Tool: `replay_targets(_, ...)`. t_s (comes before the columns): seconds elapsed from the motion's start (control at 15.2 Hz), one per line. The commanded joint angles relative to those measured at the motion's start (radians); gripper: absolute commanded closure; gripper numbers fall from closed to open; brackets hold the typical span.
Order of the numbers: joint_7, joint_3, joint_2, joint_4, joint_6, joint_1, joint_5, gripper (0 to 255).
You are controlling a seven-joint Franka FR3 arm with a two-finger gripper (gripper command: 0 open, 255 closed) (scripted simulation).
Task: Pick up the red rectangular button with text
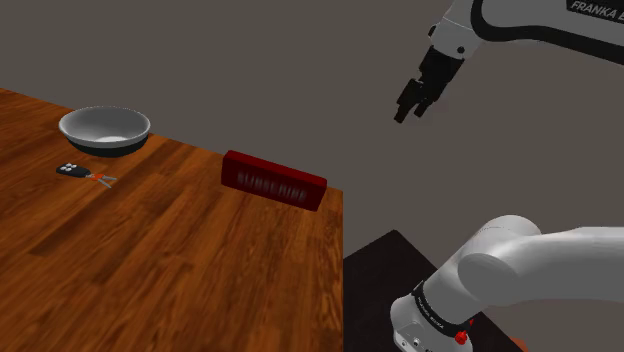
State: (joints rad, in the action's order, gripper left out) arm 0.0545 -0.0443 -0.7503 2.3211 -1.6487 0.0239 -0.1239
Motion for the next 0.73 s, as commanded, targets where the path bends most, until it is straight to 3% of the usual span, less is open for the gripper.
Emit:
replay_targets(0.0, 0.0, 0.0, 0.0, 0.0, 0.0, 0.0, 0.0, 0)
replay_targets(0.46, 0.05, 0.035, 0.193, -0.01, -0.133, 0.079, 0.035, 0)
replay_targets(0.66, 0.063, 0.03, 0.279, -0.025, -0.183, 0.138, 0.038, 0)
